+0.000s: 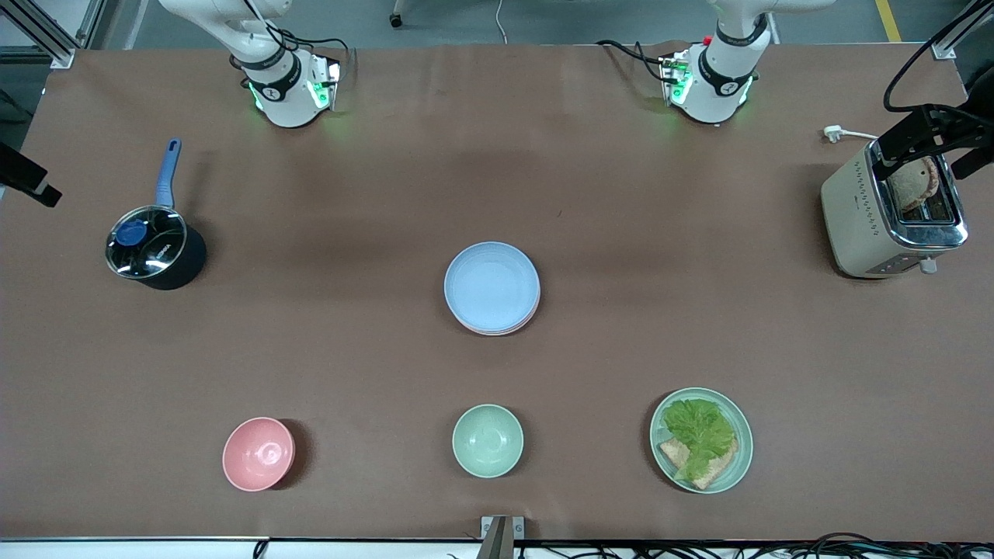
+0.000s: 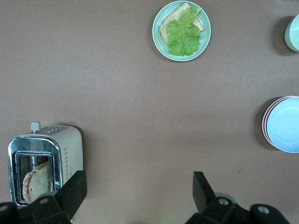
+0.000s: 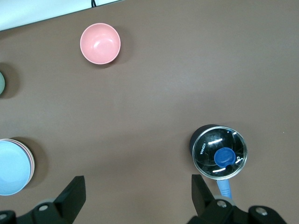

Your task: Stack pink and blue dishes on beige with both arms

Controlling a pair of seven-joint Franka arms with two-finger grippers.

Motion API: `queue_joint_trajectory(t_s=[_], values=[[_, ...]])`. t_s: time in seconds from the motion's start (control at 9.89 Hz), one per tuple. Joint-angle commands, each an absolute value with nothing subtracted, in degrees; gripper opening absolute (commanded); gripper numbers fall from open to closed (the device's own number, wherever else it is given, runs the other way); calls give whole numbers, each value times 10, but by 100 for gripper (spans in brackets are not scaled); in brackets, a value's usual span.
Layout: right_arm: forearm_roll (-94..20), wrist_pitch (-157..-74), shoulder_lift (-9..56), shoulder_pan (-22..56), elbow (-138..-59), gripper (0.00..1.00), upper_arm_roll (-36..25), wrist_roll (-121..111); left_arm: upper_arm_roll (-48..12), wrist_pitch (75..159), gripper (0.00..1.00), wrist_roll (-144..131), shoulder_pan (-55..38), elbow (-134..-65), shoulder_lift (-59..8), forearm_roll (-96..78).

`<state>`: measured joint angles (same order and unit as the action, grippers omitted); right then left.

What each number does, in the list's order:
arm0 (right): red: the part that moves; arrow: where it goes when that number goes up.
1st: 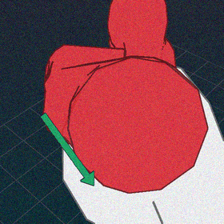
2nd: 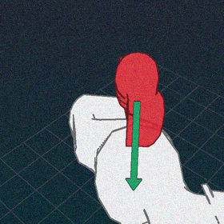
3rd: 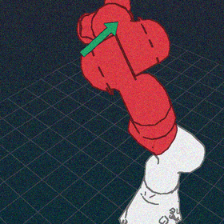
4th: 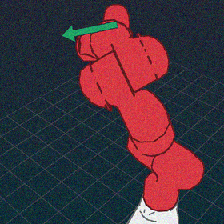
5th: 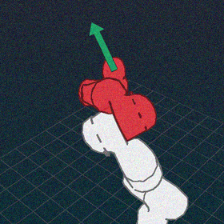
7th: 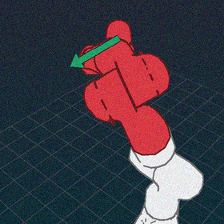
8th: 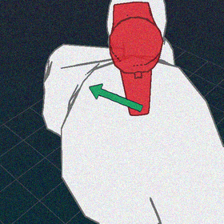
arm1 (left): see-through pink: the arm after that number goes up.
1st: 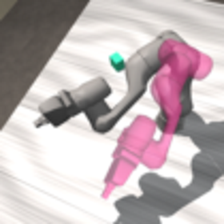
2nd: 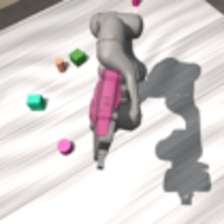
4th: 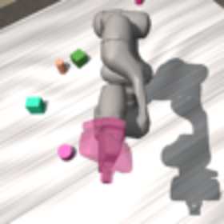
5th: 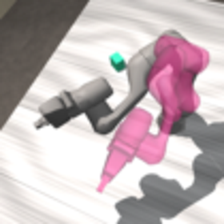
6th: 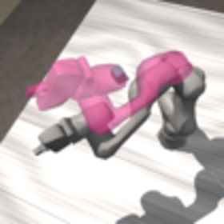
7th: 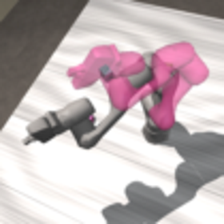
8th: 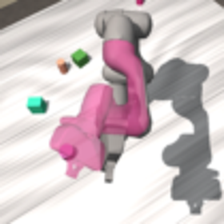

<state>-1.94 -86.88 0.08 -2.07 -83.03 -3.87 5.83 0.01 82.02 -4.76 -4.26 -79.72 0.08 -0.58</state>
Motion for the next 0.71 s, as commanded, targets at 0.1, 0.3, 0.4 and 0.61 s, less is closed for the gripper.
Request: queue_joint_trajectory(t_s=[0.1, 0.3, 0.4, 0.61], values=[[-11, -854, 12, -23, -810, 100, -35, 29, -6, 818, 100, -56, -40, -824, 8, 4], [-9, -822, 12, -22, -809, 100, -35, 19, -6, 818, 100, -56, -40, -824, 8, 4], [-8, -821, 11, -20, -809, 100, -35, -1, -6, 818, 100, -56, -40, -824, 7, 4], [-6, -820, 11, -20, -810, 100, -35, -7, -6, 818, 100, -56, -40, -824, 7, 4]])
